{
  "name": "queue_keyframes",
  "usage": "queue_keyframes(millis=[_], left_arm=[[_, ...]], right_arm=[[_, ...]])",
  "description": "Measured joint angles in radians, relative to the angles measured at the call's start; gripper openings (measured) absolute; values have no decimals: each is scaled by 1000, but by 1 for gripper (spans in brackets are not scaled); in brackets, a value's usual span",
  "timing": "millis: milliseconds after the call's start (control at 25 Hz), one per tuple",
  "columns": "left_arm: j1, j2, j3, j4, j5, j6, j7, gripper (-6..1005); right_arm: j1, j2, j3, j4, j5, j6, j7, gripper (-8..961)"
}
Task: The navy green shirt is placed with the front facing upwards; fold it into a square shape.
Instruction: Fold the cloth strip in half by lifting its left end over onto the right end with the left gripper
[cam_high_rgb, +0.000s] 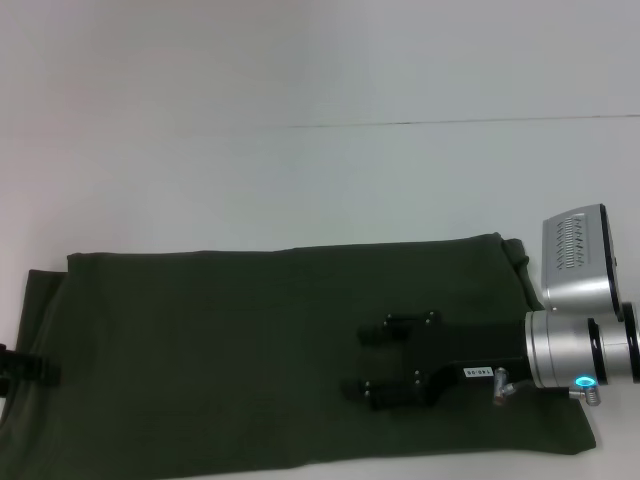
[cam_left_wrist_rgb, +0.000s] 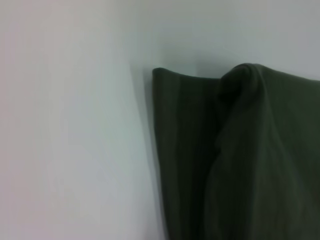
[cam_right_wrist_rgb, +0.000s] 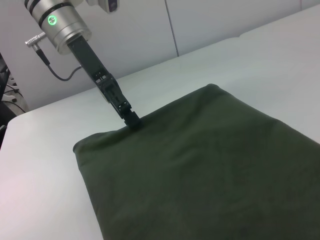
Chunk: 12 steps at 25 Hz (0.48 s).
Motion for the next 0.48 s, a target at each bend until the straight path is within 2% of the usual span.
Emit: queue_keyframes(millis=[480], left_arm=[[-11,3,-9,-42,-13,8,-1,833]], right_arm=[[-2,0,0,0,0,0,0,835]])
